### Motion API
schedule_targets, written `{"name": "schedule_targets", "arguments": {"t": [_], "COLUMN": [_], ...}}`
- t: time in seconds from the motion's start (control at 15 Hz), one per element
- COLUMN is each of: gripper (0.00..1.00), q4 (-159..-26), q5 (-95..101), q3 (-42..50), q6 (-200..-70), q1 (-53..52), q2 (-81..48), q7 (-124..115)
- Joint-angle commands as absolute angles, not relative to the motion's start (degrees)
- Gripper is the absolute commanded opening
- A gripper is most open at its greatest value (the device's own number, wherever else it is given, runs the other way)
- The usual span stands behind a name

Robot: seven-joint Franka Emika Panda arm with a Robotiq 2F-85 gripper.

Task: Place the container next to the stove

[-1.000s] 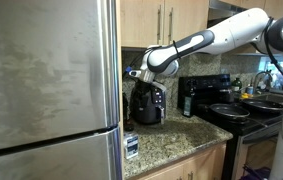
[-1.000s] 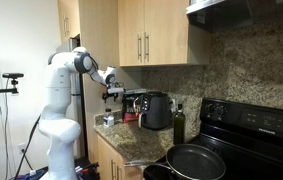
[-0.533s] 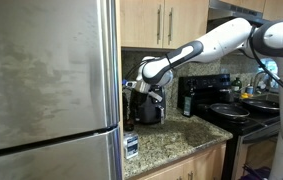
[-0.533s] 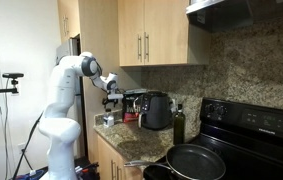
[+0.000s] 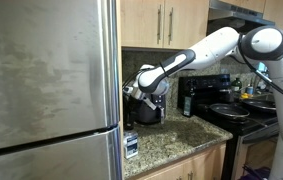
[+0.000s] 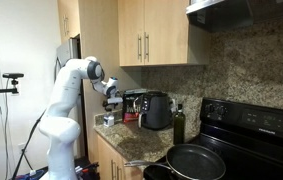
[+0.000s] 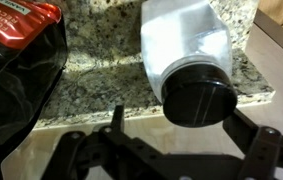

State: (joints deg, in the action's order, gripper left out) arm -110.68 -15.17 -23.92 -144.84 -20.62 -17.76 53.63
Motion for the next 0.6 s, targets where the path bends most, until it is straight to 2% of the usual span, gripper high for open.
{"name": "schedule_targets", "arguments": {"t": [0.0,0.53], "gripper": [1.00,1.00], "q4": [-110.42,-108.44], "q5": [-14.18,-13.44], "q3": [-24.86,-24.74], "q6": [-142.39,-133.76], "q1": [-19.38,-18.70], "q2": [-17.92,-19.20], "q7": [50.29,46.47]}}
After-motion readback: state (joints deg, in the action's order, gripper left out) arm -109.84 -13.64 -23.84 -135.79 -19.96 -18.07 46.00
